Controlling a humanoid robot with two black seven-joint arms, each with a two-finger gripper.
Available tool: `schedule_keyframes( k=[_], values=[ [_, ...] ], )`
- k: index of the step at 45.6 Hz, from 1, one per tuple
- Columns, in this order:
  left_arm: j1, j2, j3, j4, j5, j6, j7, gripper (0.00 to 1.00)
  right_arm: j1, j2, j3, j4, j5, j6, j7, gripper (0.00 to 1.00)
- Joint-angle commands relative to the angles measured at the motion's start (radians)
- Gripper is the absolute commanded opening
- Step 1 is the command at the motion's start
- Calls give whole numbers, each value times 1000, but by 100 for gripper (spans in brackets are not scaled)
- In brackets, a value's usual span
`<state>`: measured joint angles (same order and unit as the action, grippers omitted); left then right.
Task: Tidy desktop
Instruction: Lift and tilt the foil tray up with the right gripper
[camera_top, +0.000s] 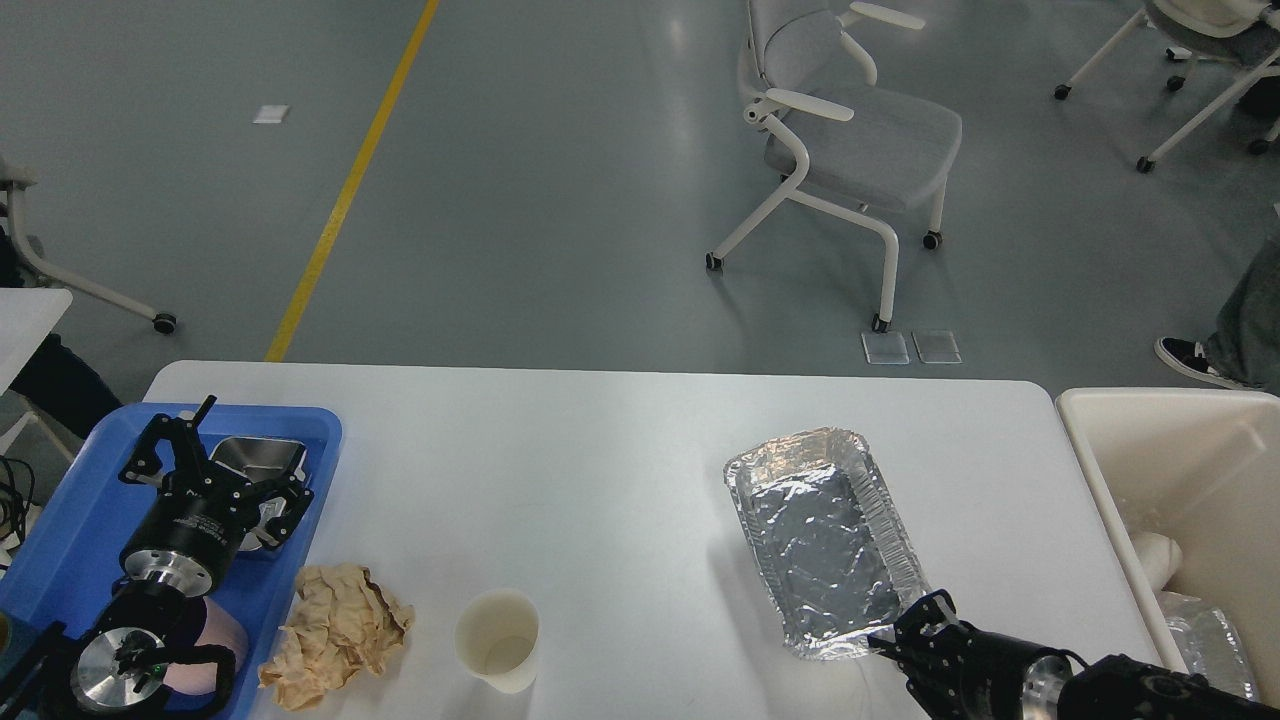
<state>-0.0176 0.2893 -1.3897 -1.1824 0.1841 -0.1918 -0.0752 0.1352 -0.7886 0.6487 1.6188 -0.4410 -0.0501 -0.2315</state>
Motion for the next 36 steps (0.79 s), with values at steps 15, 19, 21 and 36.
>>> schedule_keyframes(
  k=[15, 19, 21, 36],
  values=[
    [2, -1, 0, 0, 0, 0, -3, 97, 418, -198, -242, 16, -7, 354, -65, 0],
    [4, -1, 1, 0, 2, 0, -3, 97, 542, -187, -352, -10, -12, 380, -65, 0],
    [4, -1, 1, 0, 0, 0, -5, 97, 607, -184, -406, -11, -13, 392, -63, 0],
    [27, -1, -3, 0, 2, 0, -11, 97, 954, -5, -684, -135, -16, 426, -61, 0]
  ],
)
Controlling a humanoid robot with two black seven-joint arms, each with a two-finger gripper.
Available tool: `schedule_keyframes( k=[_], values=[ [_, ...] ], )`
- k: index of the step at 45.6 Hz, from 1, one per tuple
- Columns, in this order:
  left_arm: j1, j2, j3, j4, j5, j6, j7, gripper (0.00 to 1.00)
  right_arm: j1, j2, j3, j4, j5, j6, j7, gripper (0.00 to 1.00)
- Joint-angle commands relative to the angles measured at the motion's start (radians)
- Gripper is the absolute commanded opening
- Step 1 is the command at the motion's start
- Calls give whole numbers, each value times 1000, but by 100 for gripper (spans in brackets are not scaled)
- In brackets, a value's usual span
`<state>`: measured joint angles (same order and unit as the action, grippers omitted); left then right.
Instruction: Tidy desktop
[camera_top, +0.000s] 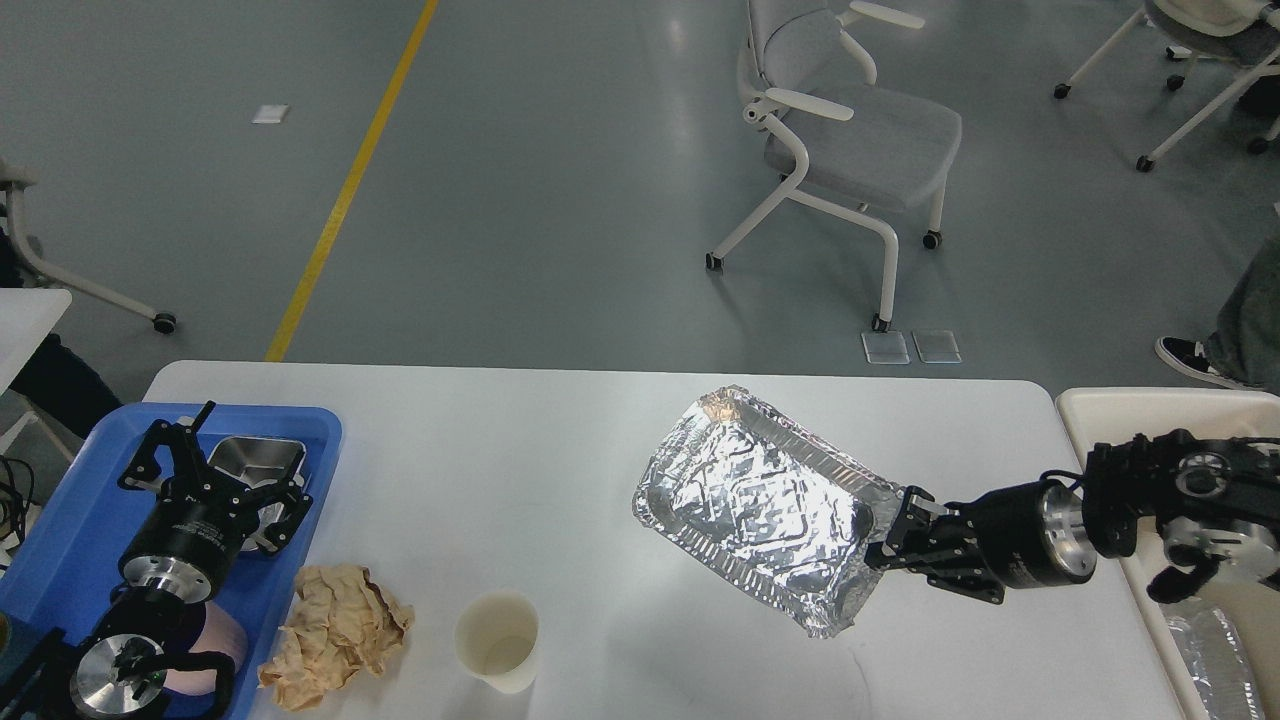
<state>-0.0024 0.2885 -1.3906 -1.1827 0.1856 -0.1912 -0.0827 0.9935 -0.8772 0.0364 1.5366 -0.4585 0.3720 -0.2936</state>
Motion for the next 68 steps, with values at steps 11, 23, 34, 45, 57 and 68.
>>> schedule_keyframes(
  k=[11, 23, 34, 45, 57, 68],
  values=[
    [38, 3, -18, -6, 0, -2, -5, 97, 209, 325, -133, -246, 15, 45, -2, 0],
    [44, 8, -18, -9, 0, -7, -5, 97, 238, 557, -139, -473, 18, 185, -6, 0],
    [48, 8, -18, -11, 0, -10, -5, 97, 215, 593, -139, -553, 21, 228, -6, 0],
    [48, 5, -15, -11, 0, -10, -5, 97, 198, 597, -142, -569, 95, 165, -59, 0],
    [48, 5, -7, -11, 0, -11, -5, 97, 197, 586, -164, -556, 170, 166, -159, 0],
    [48, 5, -5, -11, 0, -14, -5, 97, 208, 580, -151, -524, 241, 180, -214, 0]
  ],
)
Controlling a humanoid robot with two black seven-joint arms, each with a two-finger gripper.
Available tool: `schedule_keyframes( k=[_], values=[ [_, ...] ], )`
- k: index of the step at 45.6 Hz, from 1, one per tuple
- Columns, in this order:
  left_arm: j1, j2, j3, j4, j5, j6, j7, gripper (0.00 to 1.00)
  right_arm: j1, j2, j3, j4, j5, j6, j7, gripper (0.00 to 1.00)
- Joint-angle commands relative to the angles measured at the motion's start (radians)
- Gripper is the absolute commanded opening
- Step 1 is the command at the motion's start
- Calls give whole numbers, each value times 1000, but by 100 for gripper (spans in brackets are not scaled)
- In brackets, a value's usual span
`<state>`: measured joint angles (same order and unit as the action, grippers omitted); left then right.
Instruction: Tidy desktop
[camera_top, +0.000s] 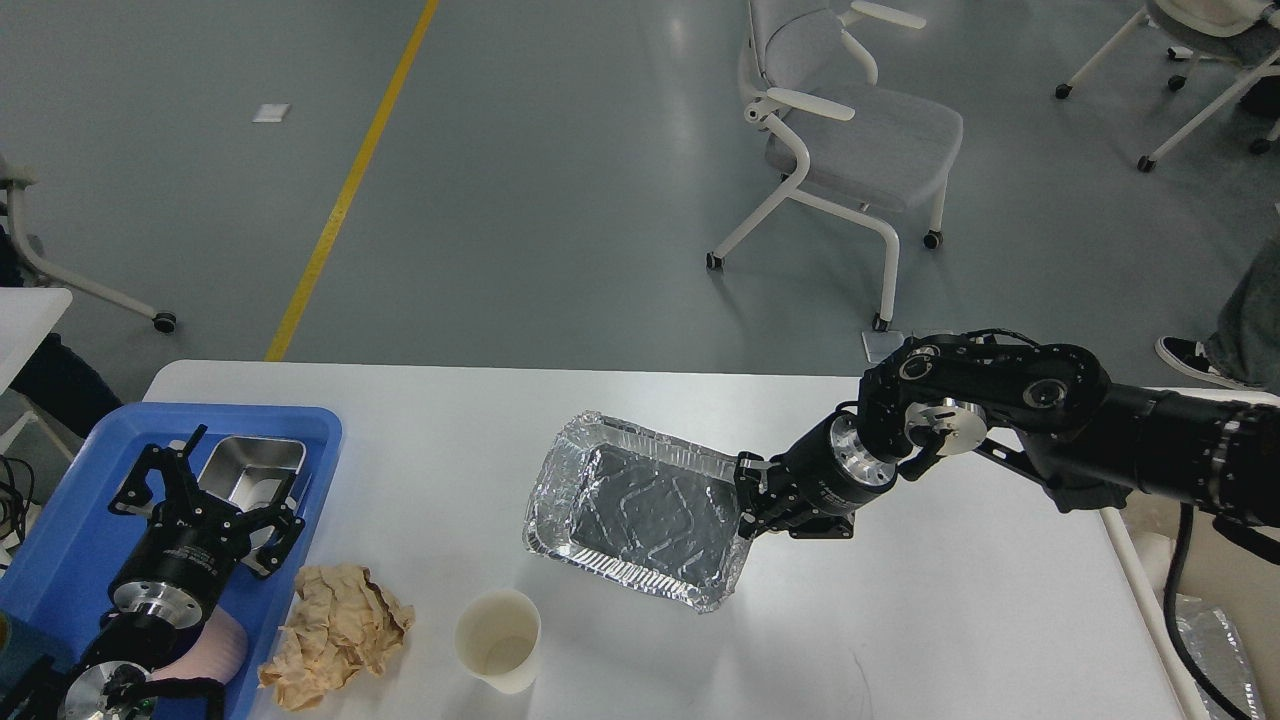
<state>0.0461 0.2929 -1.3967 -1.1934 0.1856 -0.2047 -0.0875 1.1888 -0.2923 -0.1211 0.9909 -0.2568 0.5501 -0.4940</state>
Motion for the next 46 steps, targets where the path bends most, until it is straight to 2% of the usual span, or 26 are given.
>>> schedule_keyframes(
  k=[1, 35, 46],
  values=[
    [0, 0, 2, 0, 0, -1, 0, 97, 14, -10, 11, 23, 40, 5, -14, 0],
    [3, 38, 54, -14, 57, -38, -8, 97, -3, -16, 28, -3, 82, -27, -32, 0],
    [-3, 83, 58, -11, 156, -65, -136, 97, -8, -14, 87, -12, 139, -30, -34, 0]
  ],
)
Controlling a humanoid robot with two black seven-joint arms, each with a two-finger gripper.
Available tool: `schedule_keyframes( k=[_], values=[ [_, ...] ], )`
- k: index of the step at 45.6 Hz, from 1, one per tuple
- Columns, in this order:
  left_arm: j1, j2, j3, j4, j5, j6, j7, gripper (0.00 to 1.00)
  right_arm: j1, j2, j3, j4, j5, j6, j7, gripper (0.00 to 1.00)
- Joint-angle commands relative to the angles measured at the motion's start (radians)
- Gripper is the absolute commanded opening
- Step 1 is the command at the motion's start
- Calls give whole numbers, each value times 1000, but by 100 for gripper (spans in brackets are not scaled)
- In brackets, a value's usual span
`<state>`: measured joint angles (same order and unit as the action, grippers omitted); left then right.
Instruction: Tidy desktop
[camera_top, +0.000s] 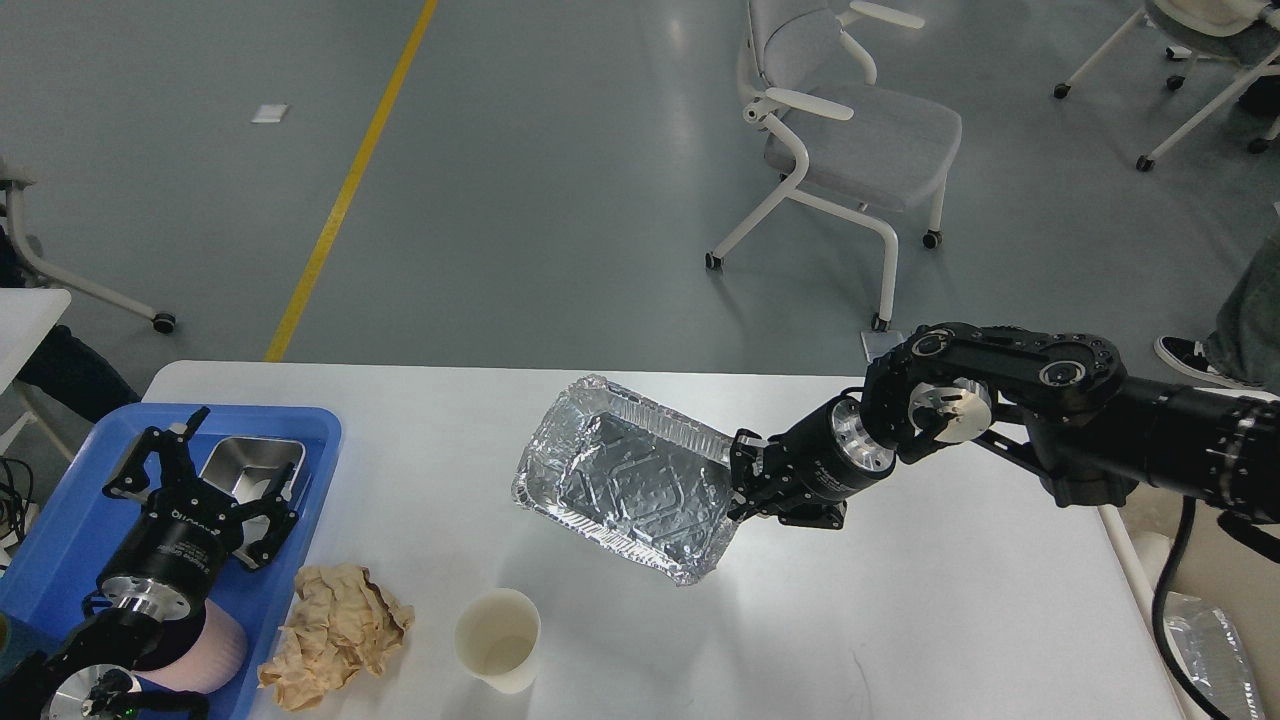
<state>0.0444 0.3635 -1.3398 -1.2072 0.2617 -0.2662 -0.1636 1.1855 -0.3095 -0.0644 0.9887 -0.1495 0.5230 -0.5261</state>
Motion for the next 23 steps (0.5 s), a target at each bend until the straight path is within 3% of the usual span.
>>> schedule_keyframes(
  k=[1, 10, 23],
  values=[
    [-1, 12, 1, 2, 103, -4, -71, 97, -4, 4, 35, -8, 39, -3, -2, 0],
    [2, 8, 1, 3, 254, 7, -191, 97, -23, 55, 121, -21, 113, -5, -2, 0],
    [6, 22, 4, 3, 258, 19, -186, 97, -4, 128, 133, -36, 120, -4, -5, 0]
  ],
)
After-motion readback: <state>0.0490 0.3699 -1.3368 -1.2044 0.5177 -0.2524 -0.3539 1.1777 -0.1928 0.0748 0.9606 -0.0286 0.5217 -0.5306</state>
